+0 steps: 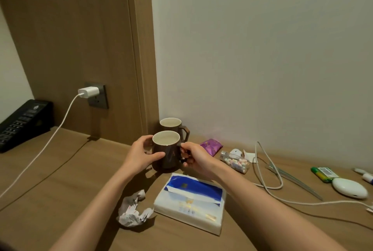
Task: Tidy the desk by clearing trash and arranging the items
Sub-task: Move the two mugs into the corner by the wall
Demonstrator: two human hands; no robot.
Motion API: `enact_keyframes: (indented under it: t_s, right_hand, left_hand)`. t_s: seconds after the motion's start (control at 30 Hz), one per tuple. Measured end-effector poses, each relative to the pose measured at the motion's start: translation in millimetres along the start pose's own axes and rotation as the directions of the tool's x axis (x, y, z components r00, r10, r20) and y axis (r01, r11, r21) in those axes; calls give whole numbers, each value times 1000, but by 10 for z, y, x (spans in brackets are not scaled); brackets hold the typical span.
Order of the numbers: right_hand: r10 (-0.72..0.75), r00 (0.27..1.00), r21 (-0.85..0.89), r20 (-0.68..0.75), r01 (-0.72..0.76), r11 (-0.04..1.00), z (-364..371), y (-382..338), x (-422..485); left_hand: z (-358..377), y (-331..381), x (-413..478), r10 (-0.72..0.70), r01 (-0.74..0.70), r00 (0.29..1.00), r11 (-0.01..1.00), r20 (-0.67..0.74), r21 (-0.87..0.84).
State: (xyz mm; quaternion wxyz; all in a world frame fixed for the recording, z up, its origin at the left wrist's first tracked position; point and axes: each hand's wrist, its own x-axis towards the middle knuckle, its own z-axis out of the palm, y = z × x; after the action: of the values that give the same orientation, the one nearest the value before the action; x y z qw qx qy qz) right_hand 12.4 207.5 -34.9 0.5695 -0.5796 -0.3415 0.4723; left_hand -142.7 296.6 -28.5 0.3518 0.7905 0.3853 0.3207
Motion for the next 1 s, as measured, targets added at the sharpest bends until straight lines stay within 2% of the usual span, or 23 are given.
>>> enact_keyframes:
  t_s: [0.3,0.43,0.5,0.57,0.6,0.67,0.73,0.83,1.0]
  right_hand:
    - [9,1000,4,13,-9,1000,70,93,245]
    - [0,1000,-88,29,3,996,84,38,303]
    - [-1,999,-228,40,11,974,48,-23,260]
    - [-75,997,-405,-12,64,912,-31,-56,233]
    - [-164,984,-455,-71,114,883,-85,-55,252]
    - [-364,908,-519,-206,214,828,-177,-62,328]
    - [-496,830,-628,-256,247,738,-244,-65,444]
    - [-577,782,-725,-236,254,641,-303,-59,625]
    - [-608,764,-758,-217,261,598,-294,-89,823]
  left_hand:
    - [-4,-208,137,-2,2,999,1000,-39,-12]
    - [4,-262,186,-3,1,999,1000,-50,-26]
    - [18,-285,190,4,-6,998,999,-59,-40]
    - [28,-306,190,1,-5,998,998,-63,-57]
    - [32,-315,193,-3,-1,998,998,-64,-67]
    - [48,-335,209,0,-5,998,997,-70,-74]
    - [81,-341,224,18,-24,997,997,-81,-73]
    - [144,-343,242,33,-40,995,997,-94,-73]
    - [196,-374,268,47,-52,991,998,-126,-39]
